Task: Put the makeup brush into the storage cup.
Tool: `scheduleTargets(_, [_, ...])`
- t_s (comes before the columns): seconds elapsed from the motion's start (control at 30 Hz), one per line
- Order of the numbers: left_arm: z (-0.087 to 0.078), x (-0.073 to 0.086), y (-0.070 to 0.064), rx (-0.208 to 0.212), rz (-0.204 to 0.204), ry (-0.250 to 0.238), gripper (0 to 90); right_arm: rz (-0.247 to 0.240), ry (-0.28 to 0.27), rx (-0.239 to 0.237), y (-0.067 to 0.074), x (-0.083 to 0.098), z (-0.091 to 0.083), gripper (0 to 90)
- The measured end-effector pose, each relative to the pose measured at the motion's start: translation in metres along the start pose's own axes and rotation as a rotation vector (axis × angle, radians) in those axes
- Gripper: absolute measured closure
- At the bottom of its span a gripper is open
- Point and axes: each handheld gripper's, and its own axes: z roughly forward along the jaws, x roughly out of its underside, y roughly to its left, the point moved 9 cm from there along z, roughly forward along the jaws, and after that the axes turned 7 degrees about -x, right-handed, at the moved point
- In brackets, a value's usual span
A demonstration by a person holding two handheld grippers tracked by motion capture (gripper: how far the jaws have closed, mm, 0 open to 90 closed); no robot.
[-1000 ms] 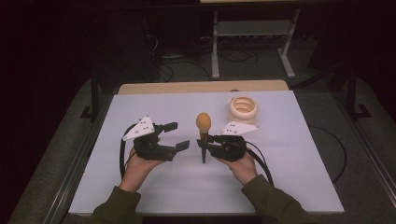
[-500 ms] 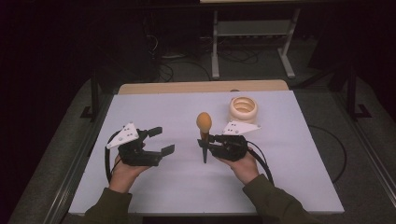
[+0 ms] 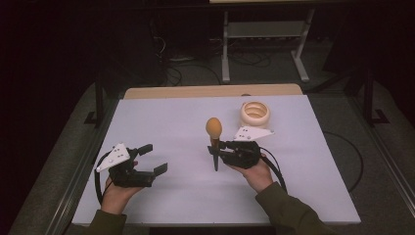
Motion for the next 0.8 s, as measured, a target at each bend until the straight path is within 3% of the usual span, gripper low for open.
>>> scheduleTargets(0.23, [-0.010, 0.014, 0.006, -0.035, 0.015, 0.019, 5.6, -0.001, -0.001, -0.001, -0.001, -0.003, -0.003, 70.5])
scheduleTargets(0.43, [-0.015, 0.022, 0.005, -0.035, -0.024, 0.009, 1.8, -0.017, -0.003, 0.007, -0.005, -0.010, -0.007, 70.5])
scheduleTargets(0.63, [-0.018, 0.028, 0.006, -0.045, -0.032, 0.014, 0.0, -0.018, -0.005, 0.010, -0.010, -0.016, -0.010, 70.5])
scheduleTargets(0.8, [-0.018, 0.034, 0.007, -0.047, -0.016, 0.042, 0.0, -0.022, 0.001, 0.011, -0.015, -0.018, -0.012, 70.5])
